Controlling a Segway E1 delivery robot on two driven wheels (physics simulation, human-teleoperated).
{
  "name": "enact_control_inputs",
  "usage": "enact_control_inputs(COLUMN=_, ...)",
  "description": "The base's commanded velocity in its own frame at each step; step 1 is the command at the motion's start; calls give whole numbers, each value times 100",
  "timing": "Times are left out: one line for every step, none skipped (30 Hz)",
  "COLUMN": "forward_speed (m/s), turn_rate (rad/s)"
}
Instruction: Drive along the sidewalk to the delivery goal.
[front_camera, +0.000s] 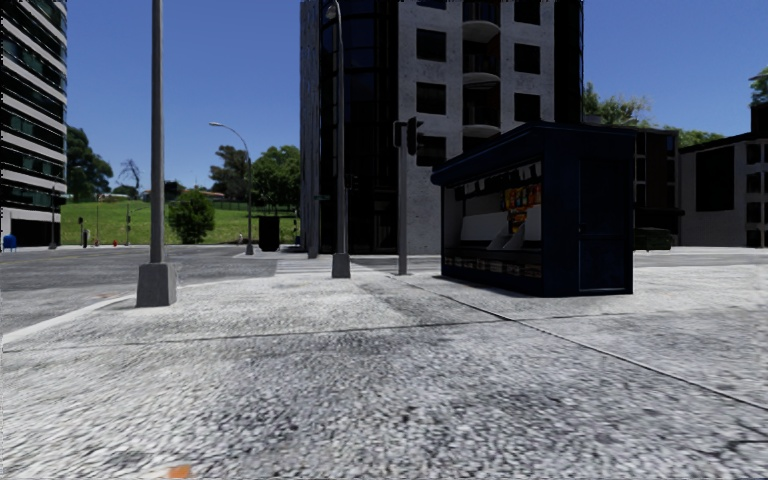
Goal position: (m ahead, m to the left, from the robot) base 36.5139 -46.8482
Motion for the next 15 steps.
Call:
enact_control_inputs(forward_speed=200, turn_rate=-42)
enact_control_inputs(forward_speed=200, turn_rate=-43)
enact_control_inputs(forward_speed=200, turn_rate=-46)
enact_control_inputs(forward_speed=200, turn_rate=-46)
enact_control_inputs(forward_speed=200, turn_rate=-47)
enact_control_inputs(forward_speed=200, turn_rate=-48)
enact_control_inputs(forward_speed=200, turn_rate=-48)
enact_control_inputs(forward_speed=200, turn_rate=-48)
enact_control_inputs(forward_speed=200, turn_rate=-49)
enact_control_inputs(forward_speed=200, turn_rate=-49)
enact_control_inputs(forward_speed=200, turn_rate=-49)
enact_control_inputs(forward_speed=200, turn_rate=-49)
enact_control_inputs(forward_speed=200, turn_rate=-49)
enact_control_inputs(forward_speed=200, turn_rate=-49)
enact_control_inputs(forward_speed=200, turn_rate=-49)
